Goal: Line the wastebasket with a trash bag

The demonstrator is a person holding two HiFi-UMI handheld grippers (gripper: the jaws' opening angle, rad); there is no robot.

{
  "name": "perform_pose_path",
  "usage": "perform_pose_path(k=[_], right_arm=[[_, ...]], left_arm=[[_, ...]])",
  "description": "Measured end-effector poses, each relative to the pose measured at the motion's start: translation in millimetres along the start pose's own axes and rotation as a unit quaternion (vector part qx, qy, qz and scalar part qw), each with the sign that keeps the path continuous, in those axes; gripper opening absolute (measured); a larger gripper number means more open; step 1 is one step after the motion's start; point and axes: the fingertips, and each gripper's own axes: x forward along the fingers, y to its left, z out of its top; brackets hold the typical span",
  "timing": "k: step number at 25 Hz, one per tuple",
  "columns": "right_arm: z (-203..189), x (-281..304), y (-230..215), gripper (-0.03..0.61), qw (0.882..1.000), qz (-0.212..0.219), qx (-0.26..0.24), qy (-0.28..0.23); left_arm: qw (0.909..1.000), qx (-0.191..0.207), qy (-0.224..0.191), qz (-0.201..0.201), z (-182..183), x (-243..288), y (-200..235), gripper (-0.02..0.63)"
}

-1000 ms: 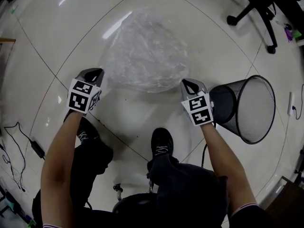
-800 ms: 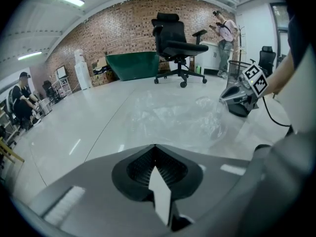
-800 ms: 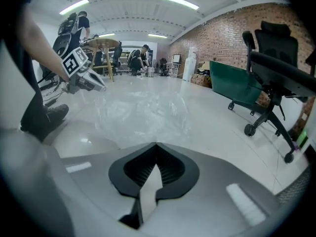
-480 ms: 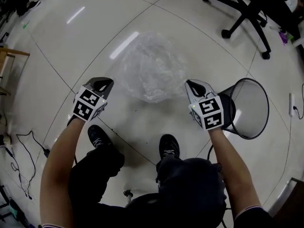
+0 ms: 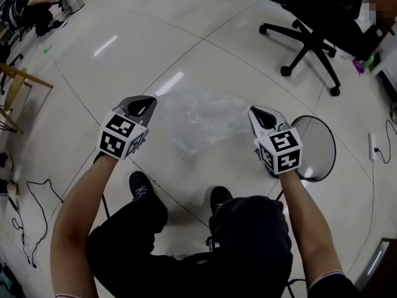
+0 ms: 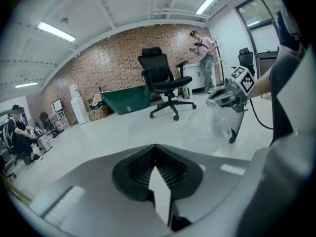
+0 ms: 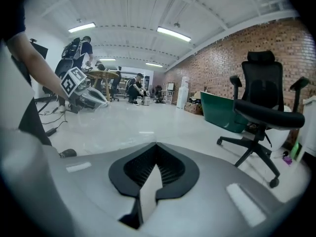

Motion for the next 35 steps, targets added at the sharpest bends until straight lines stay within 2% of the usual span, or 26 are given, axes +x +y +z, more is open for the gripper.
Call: perform_pose_path(k=[6,13,17,22,35], right_arm=[[63.7,-44.6,-24.2,0.002,0.999,-0.037,-0.007,-0.037],[112.0,-105.8,-42.1,0.002,0.994,-0.081,-0.016,-0.065],[135.6,-150.7,-55.1,0.002,0.991,-0.107,-0.016,-0.085],[166.4,-207.8,-70.7,0.002,0.982,-0.144,-0.028,-0.115],[213.4,-347.4,-117.3,0.002,0.958,-0.245,-0.045,-0.142]], left_arm=[[0.9981,0.017,-0.059,0.006,69.8,-19.9,-2.3,0.012],[0.9922,0.023,-0.121,0.016,139.9,-58.1,7.5,0.012],[0.9880,0.018,-0.153,0.013,183.1,-74.7,-2.7,0.012],[0.9826,0.025,-0.184,-0.008,230.3,-85.0,-32.1,0.012],[0.9584,0.057,-0.267,-0.083,348.0,-94.0,-116.5,0.012]])
